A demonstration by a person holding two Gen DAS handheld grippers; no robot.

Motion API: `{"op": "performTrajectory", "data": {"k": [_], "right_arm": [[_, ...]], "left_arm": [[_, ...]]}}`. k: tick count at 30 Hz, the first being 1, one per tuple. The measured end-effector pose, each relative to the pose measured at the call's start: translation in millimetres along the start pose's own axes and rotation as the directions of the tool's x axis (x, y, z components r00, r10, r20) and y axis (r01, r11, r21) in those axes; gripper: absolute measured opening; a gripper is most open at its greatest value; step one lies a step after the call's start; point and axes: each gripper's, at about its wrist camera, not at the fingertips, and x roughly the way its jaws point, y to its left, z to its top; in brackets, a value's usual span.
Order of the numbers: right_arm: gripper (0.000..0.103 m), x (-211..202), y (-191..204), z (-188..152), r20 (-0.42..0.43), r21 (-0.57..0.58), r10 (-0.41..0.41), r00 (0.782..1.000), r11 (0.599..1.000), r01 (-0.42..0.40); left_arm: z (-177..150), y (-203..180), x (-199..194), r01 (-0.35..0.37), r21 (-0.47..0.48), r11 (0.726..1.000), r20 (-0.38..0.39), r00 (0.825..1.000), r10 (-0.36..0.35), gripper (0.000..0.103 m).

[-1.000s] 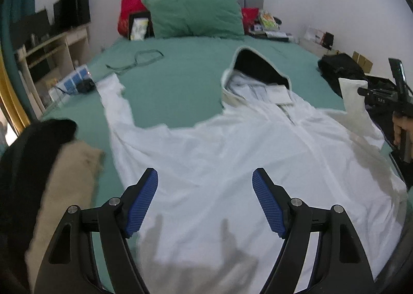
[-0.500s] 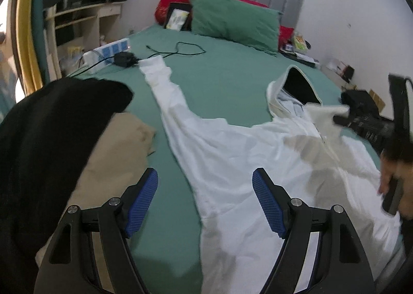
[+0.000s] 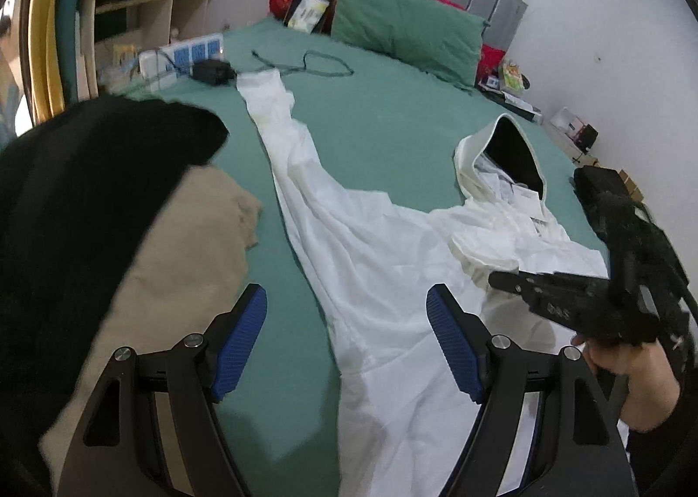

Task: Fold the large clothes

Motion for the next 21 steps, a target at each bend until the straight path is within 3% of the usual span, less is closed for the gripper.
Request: {"op": "performTrajectory", "data": {"k": [2,4,9,14,16,19,21], "right_arm": [[0.047,-13.3,-2.5,-4.5,0.023,-0.023,0.012,1.000,1.000,-0.011],[0.063,-34.3,-10.6,-10.6,0.065,-0.036,0.008,0.998,0.999,-0.006],[0.064,-82.6,-46.6,-33.5,0.129,-0.049,0.004,0.992,0.999,0.002],[0.064,-116.2,-92.1,-68.0,0.175,-0.093,-0.081,0.981,0.991,0.098],[0.064,-121.8,-109.4,-76.3,0.185,-0.085,-0.106,0.977,0.989,0.124],[0.064,-129.1,-141.9,-88.4,0.209,-0.031,-0.167,0.963,0.984,0.178],[0.064,-128.7,-164.0,-92.4,0.194,0.034,-0.217,0.957,0.976,0.214]], "left_arm": [[4.6,-1.5,10.5,0.011,0.000,1.000,-0.018,1.000,-0.011,0.079],[13.1,-7.1,18.1,-0.015,0.050,0.999,-0.008,1.000,0.015,0.080],[58.6,-13.6,50.6,-0.045,0.104,0.994,0.011,0.999,0.044,0.079],[114.2,-4.4,96.3,-0.153,0.074,0.985,0.036,0.988,0.150,0.079],[136.6,9.1,123.2,-0.267,0.028,0.963,0.021,0.964,0.267,0.079],[159.7,35.7,160.8,-0.368,-0.062,0.928,-0.044,0.929,0.366,0.079],[167.2,46.1,182.6,-0.431,-0.060,0.900,-0.089,0.901,0.425,0.078]]}}
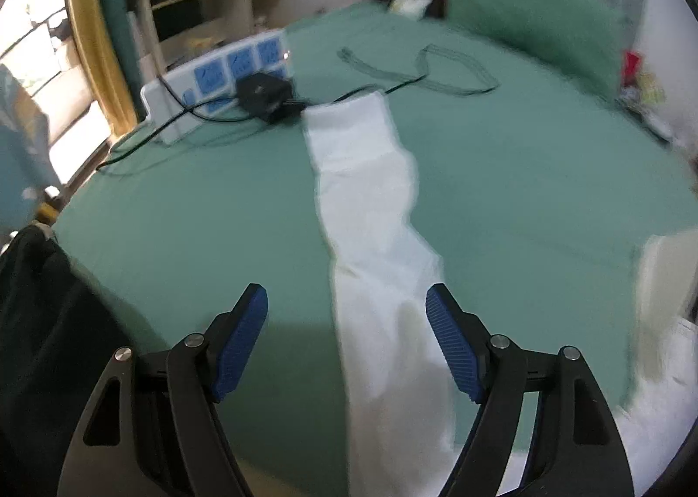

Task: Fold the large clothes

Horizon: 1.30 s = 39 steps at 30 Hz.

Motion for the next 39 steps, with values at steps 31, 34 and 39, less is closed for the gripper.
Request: {"op": "performTrajectory", "data": {"k": [31,34,39], "right_arm": [[0.064,-85.3,-137.3,-44.3,0.074,0.387,0.054,0.996,0.919,-0.079],[0.064,-91.0,-150.3,-48.9,0.074,0.428,0.036,0.997,0.902,-0.065],[0.064,-92.2,-157.0,-47.4,0.087,0.478,0.021,0.996,0.876,-0.060]], "left_arm": [[-173.1,-213.0,-246.0,0.525,0.324,0.787,-0.126,0.848,-0.514,0.020],[-207.1,-222.7,-246.8,0.601,0.305,0.739,-0.211,0.799,-0.563,0.051],[-203.0,-175.4,-250.4,0.492,0.300,0.817,-0.116,0.869,-0.481,0.051]]}}
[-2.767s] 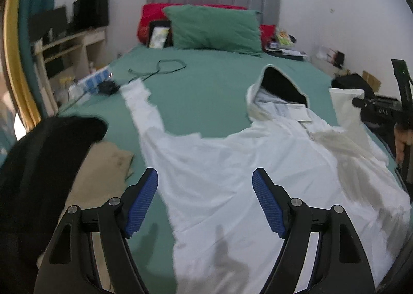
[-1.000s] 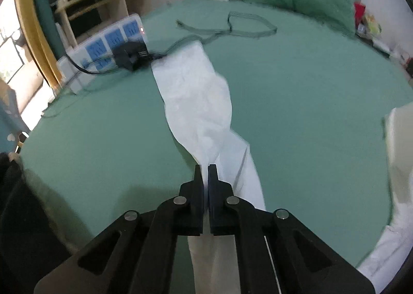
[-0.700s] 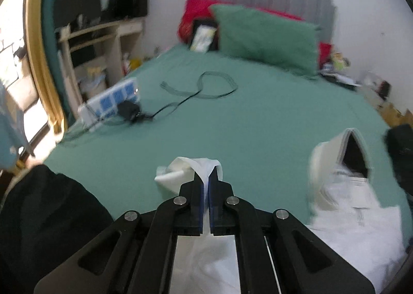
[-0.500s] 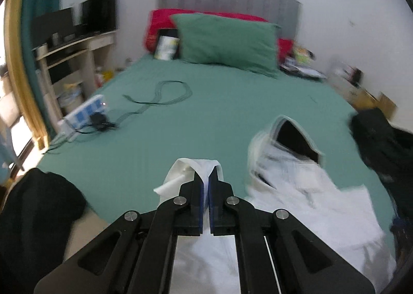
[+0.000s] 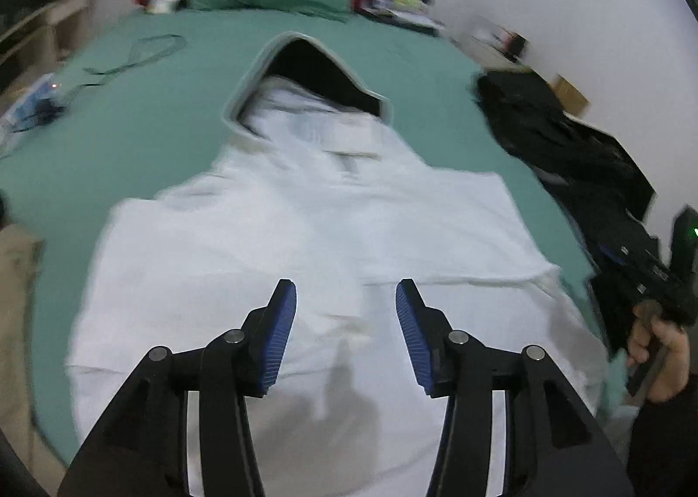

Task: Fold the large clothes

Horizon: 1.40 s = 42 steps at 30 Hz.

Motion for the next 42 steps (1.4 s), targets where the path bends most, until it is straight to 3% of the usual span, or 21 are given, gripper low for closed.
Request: {"op": "performTrajectory", "data": {"k": [4,9,15,17,19,21,24,25,26,27,29,33,38,42], "right_arm": [[0.064,16.1,29.0,-5.1,-0.024,-0.081,0.001,1.000,0.997,-0.003],[0.064,52.1,94.6,-28.6,-0.077,-0.235,0.031,0.997,0.971,-0.048],[0.064,104.4,181.7,-45.6,-0.146,-0.344,0.081,0.986,0.930,-0.127],[0.064,124.7,218.0,-43.6,-0.159,-0.397,0.090,0.983,0.906,-0.147],[0.064,140.9,247.1,-40.7,-0.162,-0.435,0.096,0.982,0.886,-0.159],[0.063,159.9,278.0,-39.0,-0.172,-0.484,0.091,0.981,0.859,-0.165],[0.058,194.1,306.8,-47.5,-0.263,-0.523,0.058,0.963,0.830,-0.193],[0.055,202.7,310.4,-50.5,-0.287,-0.526,0.050,0.957,0.826,-0.201],[0.048,212.6,313.3,-55.6,-0.311,-0.533,0.033,0.950,0.821,-0.203],[0.042,219.7,313.6,-60.1,-0.327,-0.541,0.019,0.945,0.816,-0.203],[0.008,226.7,309.9,-63.3,-0.318,-0.556,-0.010,0.948,0.812,-0.178],[0.007,210.8,293.4,-40.8,-0.257,-0.495,0.017,0.966,0.856,-0.147],[0.007,147.0,251.1,7.9,-0.066,-0.396,0.067,0.996,0.914,-0.088],[0.008,115.4,194.9,25.7,0.038,-0.230,0.083,0.996,0.971,-0.072]], "left_arm": [[9.5,68.4,-21.5,-0.140,-0.077,0.987,0.075,0.986,0.146,0.051],[5.8,141.9,-10.4,-0.261,-0.100,0.960,0.073,0.960,0.269,0.051],[7.6,198.2,34.7,-0.110,-0.189,0.976,0.046,0.992,0.121,0.051],[9.3,202.6,57.8,-0.095,-0.189,0.977,0.029,0.994,0.102,0.051],[14.5,204.0,74.0,-0.133,-0.178,0.975,-0.044,0.991,0.128,0.050],[18.2,201.8,81.7,-0.096,-0.152,0.984,-0.035,0.995,0.092,0.050],[21.0,197.2,91.8,-0.079,-0.124,0.989,-0.050,0.996,0.073,0.050],[21.5,195.1,91.8,-0.076,-0.114,0.990,-0.042,0.997,0.072,0.050],[21.4,194.1,92.5,-0.073,-0.103,0.992,-0.041,0.997,0.069,0.040],[21.4,193.2,93.4,-0.080,-0.092,0.993,-0.043,0.996,0.076,0.022],[20.0,196.4,92.4,-0.084,-0.103,0.991,-0.046,0.996,0.080,0.005],[19.6,208.8,83.1,-0.089,-0.171,0.981,0.003,0.996,0.091,0.002],[25.6,212.5,60.5,-0.125,-0.202,0.971,0.092,0.985,0.146,0.002],[25.4,219.0,62.6,-0.149,-0.214,0.965,0.069,0.983,0.167,0.002]]}}
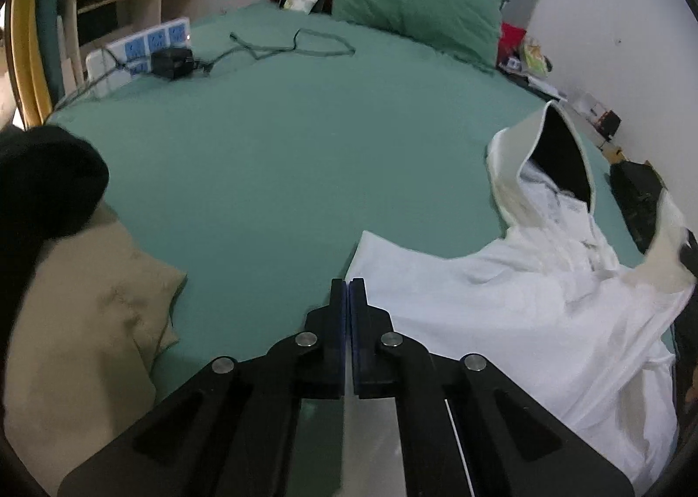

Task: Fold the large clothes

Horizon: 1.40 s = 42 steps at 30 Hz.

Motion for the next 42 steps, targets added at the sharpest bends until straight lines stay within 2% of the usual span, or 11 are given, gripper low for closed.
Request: {"op": "performTrajectory", "data": {"k": [7,10,12,16,21,22,23,32,37,39,42], "right_arm": [[0.013,15.4,-80.2,-80.9,-0.280,0.212,-0.060,0.958,0.970,0.122],[0.023,1.6,-90.8,-90.9,-0.256,0.237,-0.059,0.965,0.964,0.122],[0.038,-4.6,-95.4,-82.9,-0.220,0.243,-0.071,0.973,0.962,0.125],[0.060,3.7,-91.2,-55.0,-0.170,0.186,-0.094,0.981,0.974,0.126],[0.051,35.4,-94.1,-42.2,-0.241,0.103,-0.093,0.966,0.987,0.120],[0.019,42.9,-90.8,-44.7,-0.268,0.074,-0.092,0.959,0.991,0.116],[0.004,49.7,-84.2,-47.7,-0.294,0.012,-0.128,0.947,0.991,0.137],[0.003,12.8,-81.4,-20.5,-0.152,-0.127,-0.284,0.947,0.955,0.267],[0.005,37.9,-112.4,-41.2,-0.312,-0.089,-0.255,0.915,0.967,0.239],[0.009,35.6,-114.4,-48.1,-0.314,-0.100,-0.259,0.913,0.966,0.240],[0.043,33.3,-108.1,-44.6,-0.291,-0.157,-0.315,0.903,0.947,0.280]], "left_arm": [[-8.2,3.4,9.7,-0.029,-0.013,0.999,-0.090,0.996,0.028,0.002],[-3.3,1.7,0.1,-0.004,-0.025,1.000,-0.090,0.996,0.002,0.016],[-0.9,0.5,-7.7,0.016,-0.039,0.999,-0.071,0.997,-0.019,0.041],[1.9,-15.0,-12.8,0.040,0.012,0.999,-0.065,0.997,-0.039,0.041],[-1.9,-20.5,-0.4,0.001,0.064,0.998,-0.098,0.995,0.006,0.041],[-2.7,-19.8,3.0,-0.005,0.063,0.998,-0.107,0.994,0.012,0.041],[-4.2,-17.3,6.8,-0.012,0.063,0.998,-0.119,0.993,0.019,0.041],[-7.5,-22.4,11.4,-0.004,0.039,0.999,-0.121,0.993,0.009,0.041],[-10.3,-26.3,22.5,-0.035,0.086,0.996,-0.112,0.993,0.045,0.041],[-5.7,-25.8,20.0,-0.029,0.083,0.996,-0.116,0.993,0.038,0.041],[1.9,-21.6,12.5,-0.038,0.074,0.997,-0.086,0.995,0.044,0.041]]}}
